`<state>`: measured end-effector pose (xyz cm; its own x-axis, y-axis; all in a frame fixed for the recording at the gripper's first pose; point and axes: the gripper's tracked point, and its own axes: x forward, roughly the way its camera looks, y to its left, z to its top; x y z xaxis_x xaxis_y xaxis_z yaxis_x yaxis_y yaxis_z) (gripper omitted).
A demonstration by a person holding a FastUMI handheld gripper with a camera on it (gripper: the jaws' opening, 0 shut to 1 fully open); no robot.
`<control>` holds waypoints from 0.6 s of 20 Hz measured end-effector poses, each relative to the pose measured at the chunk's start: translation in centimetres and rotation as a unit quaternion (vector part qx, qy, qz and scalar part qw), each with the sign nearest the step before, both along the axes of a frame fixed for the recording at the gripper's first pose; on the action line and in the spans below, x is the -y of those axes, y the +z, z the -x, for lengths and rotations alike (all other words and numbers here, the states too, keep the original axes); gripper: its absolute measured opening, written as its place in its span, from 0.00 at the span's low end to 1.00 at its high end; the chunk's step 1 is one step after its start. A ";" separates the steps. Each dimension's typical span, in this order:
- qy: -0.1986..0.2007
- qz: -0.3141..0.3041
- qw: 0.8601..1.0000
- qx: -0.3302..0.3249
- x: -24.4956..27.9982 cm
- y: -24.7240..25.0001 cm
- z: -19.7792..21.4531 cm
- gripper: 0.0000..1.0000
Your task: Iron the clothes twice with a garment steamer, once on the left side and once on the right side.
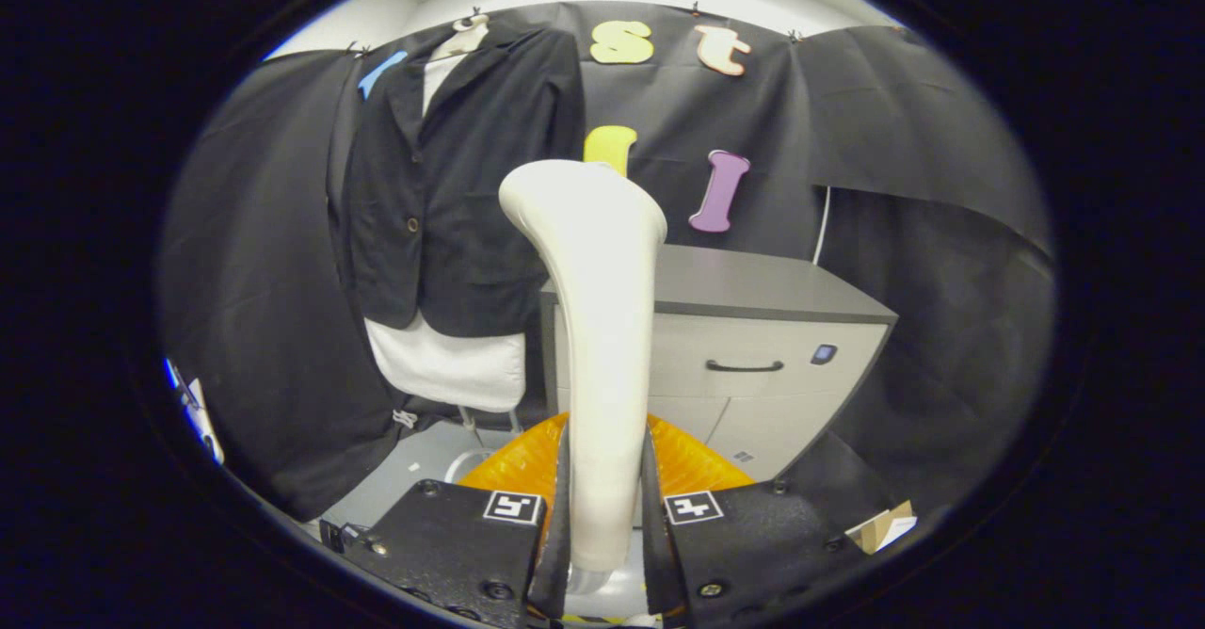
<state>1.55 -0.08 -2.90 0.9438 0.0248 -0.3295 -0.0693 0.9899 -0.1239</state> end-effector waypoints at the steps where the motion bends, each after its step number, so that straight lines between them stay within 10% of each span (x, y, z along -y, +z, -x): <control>1: -0.001 -0.003 1.000 0.003 1.3 0.3 0.3 0.34; 12: -0.019 -0.049 0.999 -0.013 14.5 -1.4 3.4 0.34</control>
